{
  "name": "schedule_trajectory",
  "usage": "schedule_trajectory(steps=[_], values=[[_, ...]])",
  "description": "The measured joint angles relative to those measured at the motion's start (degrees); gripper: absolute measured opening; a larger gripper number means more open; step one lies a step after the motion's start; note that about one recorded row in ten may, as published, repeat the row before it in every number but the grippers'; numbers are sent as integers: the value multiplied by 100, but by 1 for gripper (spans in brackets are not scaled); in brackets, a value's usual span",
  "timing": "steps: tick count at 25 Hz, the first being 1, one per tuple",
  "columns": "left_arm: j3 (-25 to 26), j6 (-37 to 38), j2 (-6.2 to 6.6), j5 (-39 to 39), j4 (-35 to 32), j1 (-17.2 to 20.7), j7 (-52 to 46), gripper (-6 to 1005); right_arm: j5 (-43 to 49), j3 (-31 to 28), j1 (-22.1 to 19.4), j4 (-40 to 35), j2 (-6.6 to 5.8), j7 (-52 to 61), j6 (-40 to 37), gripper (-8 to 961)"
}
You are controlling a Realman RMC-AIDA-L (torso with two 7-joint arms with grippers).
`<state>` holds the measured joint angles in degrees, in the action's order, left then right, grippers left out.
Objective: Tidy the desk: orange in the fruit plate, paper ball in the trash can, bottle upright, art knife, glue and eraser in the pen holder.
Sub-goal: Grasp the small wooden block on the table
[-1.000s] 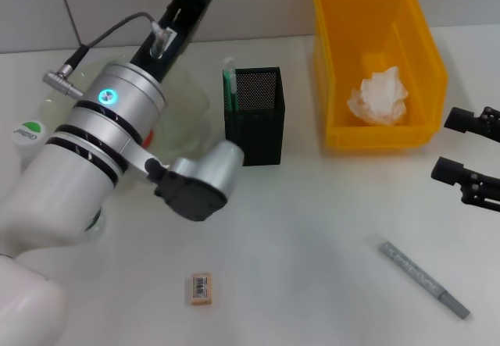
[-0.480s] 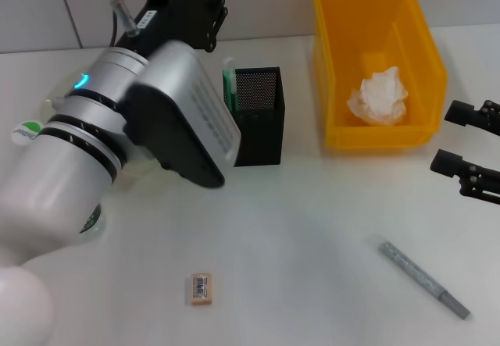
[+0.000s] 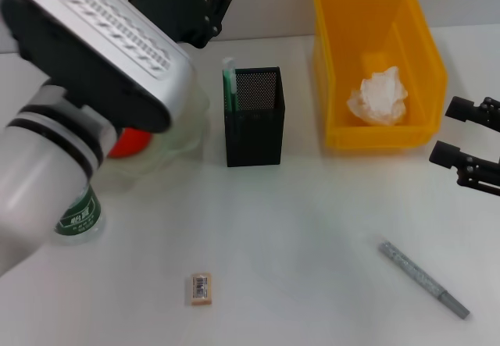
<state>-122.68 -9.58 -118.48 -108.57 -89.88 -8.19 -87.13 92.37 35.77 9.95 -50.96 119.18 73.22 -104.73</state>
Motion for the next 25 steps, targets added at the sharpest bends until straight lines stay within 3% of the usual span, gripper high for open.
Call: schedule_trajectory(steps=[6, 8, 11, 13, 17, 21, 23, 25], values=[[380, 832, 3, 1060, -545, 327, -3, 515, 14, 0, 26, 2, 0, 2, 144, 761], [940, 1656, 2, 2052, -681, 443, -4, 515, 16, 1, 35, 5, 0, 3, 181, 761], [1205, 2045, 0, 2466, -688, 484, -4, 515, 20, 0, 41, 7, 0, 2, 223, 761], [1744, 2823, 2, 3142, -641, 577, -6, 515, 24, 0, 42, 7, 0, 2, 236, 761], [2036, 3266, 6, 3376, -578, 644, -30, 515, 32, 32, 57, -1, 0, -4, 294, 761], [2602, 4291, 17, 3487, -451, 901, -136, 516, 48, 60, 96, 0, 0, -24, 360, 761], [2602, 4291, 17, 3487, -451, 901, -136, 518, 87, 69, 128, 2, 0, -26, 402, 761], [3038, 5062, 18, 3492, -386, 1054, -144, 520, 154, 69, 177, 14, 0, -29, 426, 762]])
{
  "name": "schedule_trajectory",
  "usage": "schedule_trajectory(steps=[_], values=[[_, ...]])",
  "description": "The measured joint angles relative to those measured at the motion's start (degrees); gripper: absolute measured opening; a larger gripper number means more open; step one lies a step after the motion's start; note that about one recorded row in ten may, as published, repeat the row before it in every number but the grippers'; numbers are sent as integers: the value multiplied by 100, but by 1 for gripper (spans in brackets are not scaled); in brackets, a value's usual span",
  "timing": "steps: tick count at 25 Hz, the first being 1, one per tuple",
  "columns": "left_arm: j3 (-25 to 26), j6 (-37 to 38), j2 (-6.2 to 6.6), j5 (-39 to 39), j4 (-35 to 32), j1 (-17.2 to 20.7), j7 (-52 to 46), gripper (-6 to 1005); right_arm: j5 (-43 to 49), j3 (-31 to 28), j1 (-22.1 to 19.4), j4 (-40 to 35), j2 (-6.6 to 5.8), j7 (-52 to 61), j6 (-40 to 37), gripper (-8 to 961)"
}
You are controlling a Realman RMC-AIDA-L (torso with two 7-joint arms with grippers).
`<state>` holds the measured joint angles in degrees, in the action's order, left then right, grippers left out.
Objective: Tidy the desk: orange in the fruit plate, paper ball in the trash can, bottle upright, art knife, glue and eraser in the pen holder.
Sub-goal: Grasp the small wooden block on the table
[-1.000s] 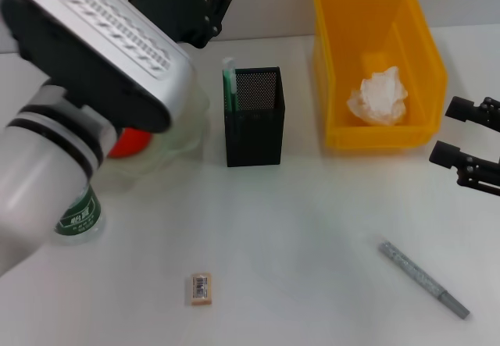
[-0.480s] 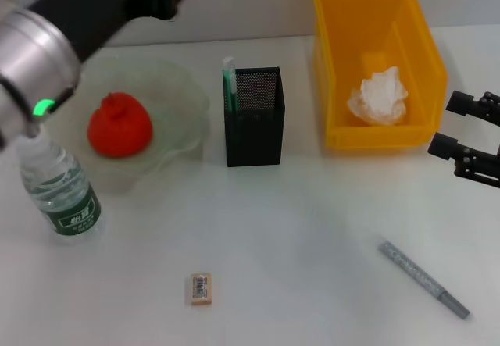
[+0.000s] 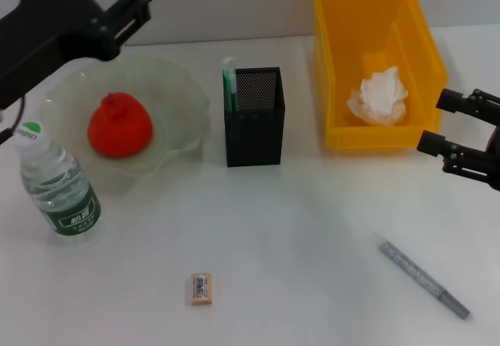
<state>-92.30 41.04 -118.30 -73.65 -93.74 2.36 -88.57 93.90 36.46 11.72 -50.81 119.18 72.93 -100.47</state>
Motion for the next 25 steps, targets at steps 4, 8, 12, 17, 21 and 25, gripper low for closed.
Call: schedule_trajectory(steps=[4, 8, 12, 17, 21, 25], values=[[218, 402, 0, -54, 14, 52, -63, 549, 32, 4, 40, 28, 0, -7, 12, 762], [296, 554, 7, -222, 14, 46, -261, 604, 33, 6, 44, 37, 0, -9, 14, 762], [444, 830, 9, -527, 3, 18, -494, 744, 32, 9, 41, 45, 0, -11, 14, 762], [597, 1181, 11, -586, -24, 41, -525, 830, 32, 10, 8, 39, 0, -10, 13, 762], [928, 1896, 12, -617, -104, 61, -608, 833, 32, -17, -10, 39, 0, -4, 13, 762], [1292, 2579, 8, -1079, -466, 76, -1208, 834, 36, -21, -12, 47, 0, -5, 11, 762]])
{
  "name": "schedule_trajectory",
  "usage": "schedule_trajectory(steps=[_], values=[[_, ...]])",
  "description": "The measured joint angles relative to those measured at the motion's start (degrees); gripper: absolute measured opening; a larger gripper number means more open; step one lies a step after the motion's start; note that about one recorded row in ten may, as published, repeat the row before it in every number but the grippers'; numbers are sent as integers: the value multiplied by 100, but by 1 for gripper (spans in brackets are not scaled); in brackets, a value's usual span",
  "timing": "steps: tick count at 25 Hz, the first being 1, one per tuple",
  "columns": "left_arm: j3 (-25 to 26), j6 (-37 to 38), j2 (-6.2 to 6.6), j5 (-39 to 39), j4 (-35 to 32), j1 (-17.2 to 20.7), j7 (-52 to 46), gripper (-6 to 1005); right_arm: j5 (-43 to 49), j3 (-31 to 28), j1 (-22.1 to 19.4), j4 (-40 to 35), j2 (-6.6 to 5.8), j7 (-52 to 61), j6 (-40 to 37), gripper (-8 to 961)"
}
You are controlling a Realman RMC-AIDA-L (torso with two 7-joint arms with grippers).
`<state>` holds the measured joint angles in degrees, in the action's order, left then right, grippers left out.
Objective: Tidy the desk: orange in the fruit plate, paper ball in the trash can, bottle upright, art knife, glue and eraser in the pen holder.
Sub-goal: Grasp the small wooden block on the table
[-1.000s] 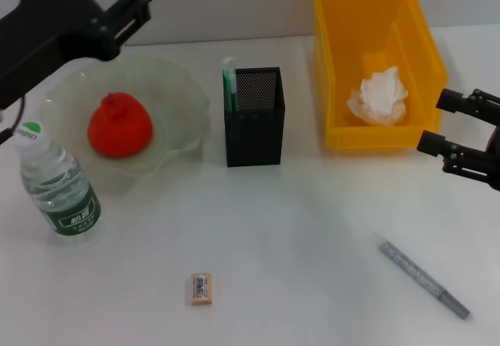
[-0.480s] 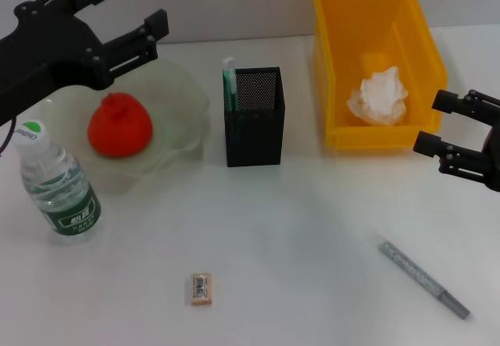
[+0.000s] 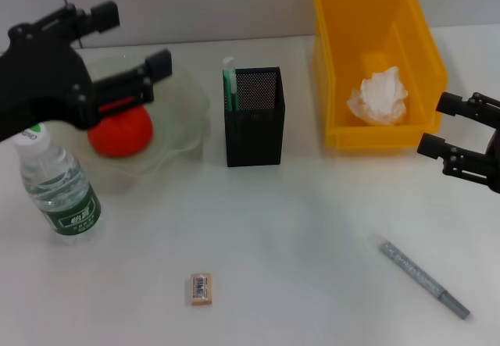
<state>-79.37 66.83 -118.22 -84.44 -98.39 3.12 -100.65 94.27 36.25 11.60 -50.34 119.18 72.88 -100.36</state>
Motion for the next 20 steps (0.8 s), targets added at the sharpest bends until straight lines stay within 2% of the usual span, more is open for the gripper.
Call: schedule_trajectory(steps=[8, 9, 10, 11, 13, 14, 20], values=[[11, 498, -15, -1231, -561, -68, -782, 834, 125, 8, 87, 84, 0, -8, 52, 761], [-16, 676, -15, -1767, -680, -191, -1207, 834, 127, 27, 94, 86, 0, -15, 71, 761], [-16, 676, -15, -1767, -680, -191, -1207, 833, 127, 27, 94, 86, 0, -15, 71, 761], [-23, 864, -24, -2314, -783, -349, -1683, 833, 128, 29, 95, 86, 0, -18, 71, 761], [-23, 907, -26, -2433, -795, -387, -1807, 833, 133, 31, 97, 86, 0, -19, 73, 761], [-25, 1088, -29, -2855, -805, -560, -2303, 833, 139, 31, 97, 90, 0, -20, 79, 761], [-28, 1483, -27, -3153, -851, -722, -2640, 833, 144, 31, 108, 97, 0, -20, 131, 761]])
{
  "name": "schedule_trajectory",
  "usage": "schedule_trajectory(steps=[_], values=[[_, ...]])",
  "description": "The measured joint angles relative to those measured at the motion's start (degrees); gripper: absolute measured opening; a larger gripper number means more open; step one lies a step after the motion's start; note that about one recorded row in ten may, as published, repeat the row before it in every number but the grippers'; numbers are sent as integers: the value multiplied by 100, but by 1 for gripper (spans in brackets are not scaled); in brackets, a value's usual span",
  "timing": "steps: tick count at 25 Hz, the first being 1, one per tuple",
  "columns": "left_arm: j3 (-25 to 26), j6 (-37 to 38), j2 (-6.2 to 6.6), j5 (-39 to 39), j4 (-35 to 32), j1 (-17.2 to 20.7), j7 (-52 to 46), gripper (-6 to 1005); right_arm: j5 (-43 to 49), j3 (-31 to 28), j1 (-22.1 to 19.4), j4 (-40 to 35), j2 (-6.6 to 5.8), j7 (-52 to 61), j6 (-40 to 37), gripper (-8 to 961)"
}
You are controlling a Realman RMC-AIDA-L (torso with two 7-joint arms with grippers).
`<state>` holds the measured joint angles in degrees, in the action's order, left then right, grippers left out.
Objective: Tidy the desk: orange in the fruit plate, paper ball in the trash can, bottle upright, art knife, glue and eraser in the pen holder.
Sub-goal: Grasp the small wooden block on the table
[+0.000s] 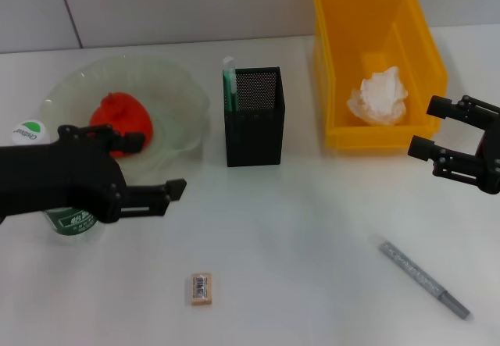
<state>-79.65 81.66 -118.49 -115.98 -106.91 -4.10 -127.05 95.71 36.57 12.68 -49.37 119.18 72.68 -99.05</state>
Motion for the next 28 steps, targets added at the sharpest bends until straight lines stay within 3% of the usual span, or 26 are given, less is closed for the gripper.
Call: schedule_trajectory(steps=[5, 8, 23, 28], values=[[-22, 188, 5, -266, -88, 24, 51, 833, 0, 0, 16, -7, 0, 0, 10, 761], [-225, 210, -4, -890, -93, -15, -4, 833, 1, -1, 37, -4, 0, 0, 17, 761], [-686, 250, -1, -1179, -356, 57, -309, 832, 1, -52, 75, -2, -2, -27, 110, 761], [-1482, 537, -3, -2281, -660, -103, -789, 832, 1, -17, 122, 28, -7, -88, 163, 761]])
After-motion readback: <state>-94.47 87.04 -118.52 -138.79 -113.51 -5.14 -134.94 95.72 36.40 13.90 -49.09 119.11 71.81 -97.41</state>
